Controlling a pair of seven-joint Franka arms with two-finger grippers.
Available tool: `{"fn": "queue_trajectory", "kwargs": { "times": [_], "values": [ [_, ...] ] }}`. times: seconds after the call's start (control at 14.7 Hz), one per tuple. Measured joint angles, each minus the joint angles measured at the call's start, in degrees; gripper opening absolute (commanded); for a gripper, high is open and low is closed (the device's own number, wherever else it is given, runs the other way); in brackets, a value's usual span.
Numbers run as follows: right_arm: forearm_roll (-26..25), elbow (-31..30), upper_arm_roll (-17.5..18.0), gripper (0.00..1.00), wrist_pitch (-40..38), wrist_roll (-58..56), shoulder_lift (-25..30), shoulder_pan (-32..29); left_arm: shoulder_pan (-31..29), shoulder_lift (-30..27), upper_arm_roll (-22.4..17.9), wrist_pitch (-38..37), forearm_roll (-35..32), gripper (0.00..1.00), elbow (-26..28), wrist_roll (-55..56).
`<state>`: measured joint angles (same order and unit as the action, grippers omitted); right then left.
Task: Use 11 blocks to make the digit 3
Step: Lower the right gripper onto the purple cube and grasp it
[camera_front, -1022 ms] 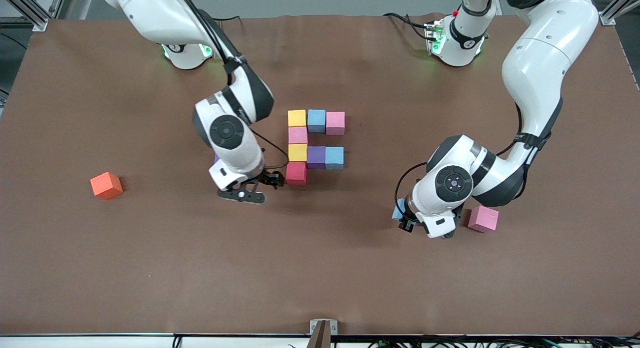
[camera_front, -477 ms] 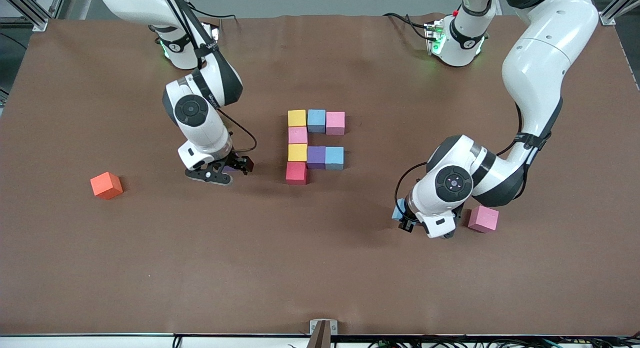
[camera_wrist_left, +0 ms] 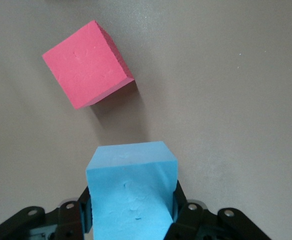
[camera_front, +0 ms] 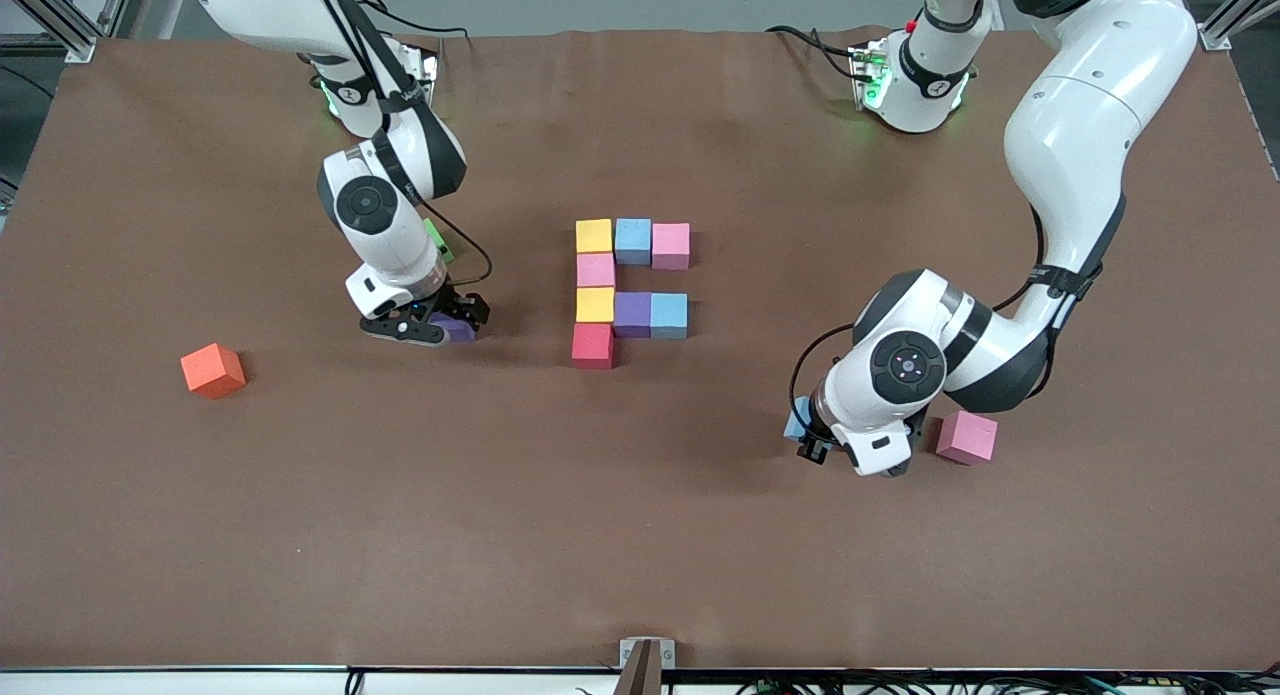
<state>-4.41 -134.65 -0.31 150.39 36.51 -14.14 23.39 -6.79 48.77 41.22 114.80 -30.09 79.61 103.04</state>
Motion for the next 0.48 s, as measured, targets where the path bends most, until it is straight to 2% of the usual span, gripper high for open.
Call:
{"fn": "queue_trajectory", "kwargs": {
  "times": [0.48],
  "values": [
    [-0.10,-2.43,0.09,0.99,4.02,-0.20,0.36,-0.22,-0.56,0.00,-0.27,0.00,-0.51,0.31,-0.05,-0.10]
  ]
}}
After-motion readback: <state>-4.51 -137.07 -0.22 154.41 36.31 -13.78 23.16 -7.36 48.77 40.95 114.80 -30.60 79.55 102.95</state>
